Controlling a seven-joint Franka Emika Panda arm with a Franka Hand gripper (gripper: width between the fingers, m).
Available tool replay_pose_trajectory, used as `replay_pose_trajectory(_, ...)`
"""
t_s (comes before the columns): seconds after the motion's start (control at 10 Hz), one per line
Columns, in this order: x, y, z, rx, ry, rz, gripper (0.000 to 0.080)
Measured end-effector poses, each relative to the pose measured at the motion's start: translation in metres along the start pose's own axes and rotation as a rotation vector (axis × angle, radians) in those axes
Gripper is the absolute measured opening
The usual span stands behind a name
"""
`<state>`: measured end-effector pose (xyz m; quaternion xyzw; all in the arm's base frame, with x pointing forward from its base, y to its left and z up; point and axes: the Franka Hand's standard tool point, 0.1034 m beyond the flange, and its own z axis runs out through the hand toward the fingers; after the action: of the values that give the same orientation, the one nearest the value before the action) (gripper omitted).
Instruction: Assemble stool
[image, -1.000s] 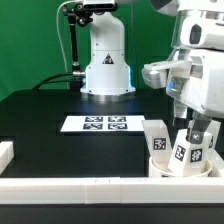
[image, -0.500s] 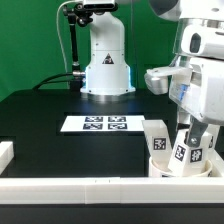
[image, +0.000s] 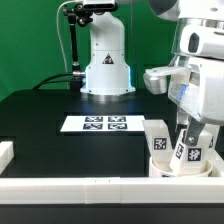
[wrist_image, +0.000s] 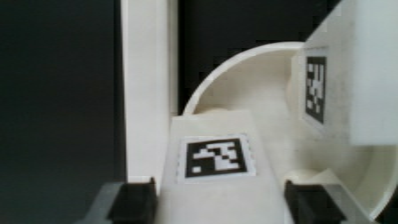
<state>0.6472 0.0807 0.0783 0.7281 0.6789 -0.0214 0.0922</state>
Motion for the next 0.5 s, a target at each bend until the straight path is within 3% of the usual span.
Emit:
replay_pose_trajectory(0.3, -0.001, 0.000, 0.000, 0.000, 0.000, 0.161, 0.0345)
replay_pose_trajectory(0.5, -0.014, -0.001, 0.001, 0.004, 0.000, 0.331, 0.0345)
